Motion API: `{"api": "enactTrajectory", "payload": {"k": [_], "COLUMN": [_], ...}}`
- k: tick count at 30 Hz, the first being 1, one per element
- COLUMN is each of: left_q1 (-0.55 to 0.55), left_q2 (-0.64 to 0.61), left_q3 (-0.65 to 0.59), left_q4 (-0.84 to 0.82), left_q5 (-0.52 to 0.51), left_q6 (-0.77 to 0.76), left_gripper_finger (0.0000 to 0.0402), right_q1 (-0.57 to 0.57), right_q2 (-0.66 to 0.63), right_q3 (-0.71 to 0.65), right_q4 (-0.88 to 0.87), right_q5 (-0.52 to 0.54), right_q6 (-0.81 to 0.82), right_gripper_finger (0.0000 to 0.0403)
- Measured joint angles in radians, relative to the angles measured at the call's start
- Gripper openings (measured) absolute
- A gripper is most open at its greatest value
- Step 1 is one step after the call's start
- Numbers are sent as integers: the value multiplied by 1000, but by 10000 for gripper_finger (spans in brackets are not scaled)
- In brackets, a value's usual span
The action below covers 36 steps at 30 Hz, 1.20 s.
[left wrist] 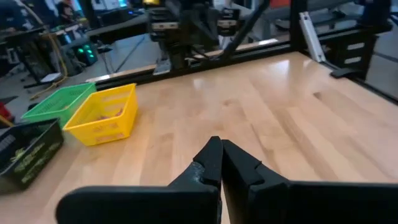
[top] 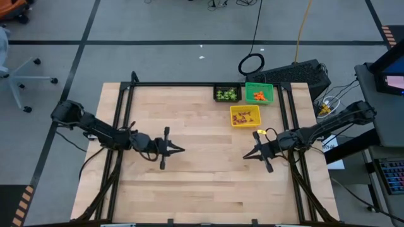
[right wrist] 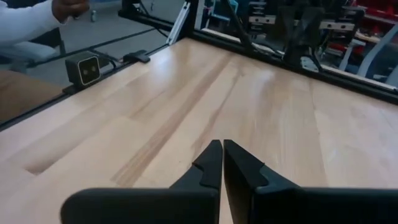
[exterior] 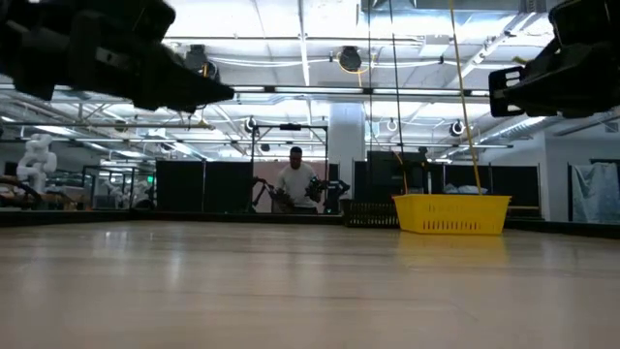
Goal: Sort Halloween decoration
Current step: Return to Home Position
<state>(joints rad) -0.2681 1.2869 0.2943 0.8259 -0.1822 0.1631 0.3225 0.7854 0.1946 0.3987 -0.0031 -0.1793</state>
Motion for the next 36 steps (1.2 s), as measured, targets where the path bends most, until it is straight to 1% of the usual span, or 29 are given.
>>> {"api": "enactTrajectory", "payload": {"k": [6, 10, 14, 21, 26, 28, 34, 36], "left_q1": [26, 47, 53, 53, 52, 50, 50, 50], "left_q2": [-6, -6, -6, -6, -6, -7, -9, -9], "left_q3": [-107, -149, -189, -225, -283, -288, -289, -289], "left_q4": [143, 164, 197, 263, 333, 354, 340, 339], "left_q5": [18, 21, 23, 23, 23, 24, 25, 25], "left_q6": [-3, -46, -75, -77, -104, -115, -124, -125], "left_gripper_finger": [9, 8, 8, 8, 8, 8, 8, 8], "right_q1": [-8, -32, -55, -55, -55, -55, -55, -55], "right_q2": [0, 0, 0, 0, -5, -6, -33, -53], "right_q3": [-110, -152, -162, -164, -165, -165, -179, -179], "right_q4": [185, 246, 234, 222, 208, 199, 170, 131], "right_q5": [0, 1, -1, 1, -1, -1, 0, -2], "right_q6": [0, 7, 41, 44, 79, 92, 120, 144], "right_gripper_finger": [0, 0, 0, 0, 0, 0, 0, 0]}}
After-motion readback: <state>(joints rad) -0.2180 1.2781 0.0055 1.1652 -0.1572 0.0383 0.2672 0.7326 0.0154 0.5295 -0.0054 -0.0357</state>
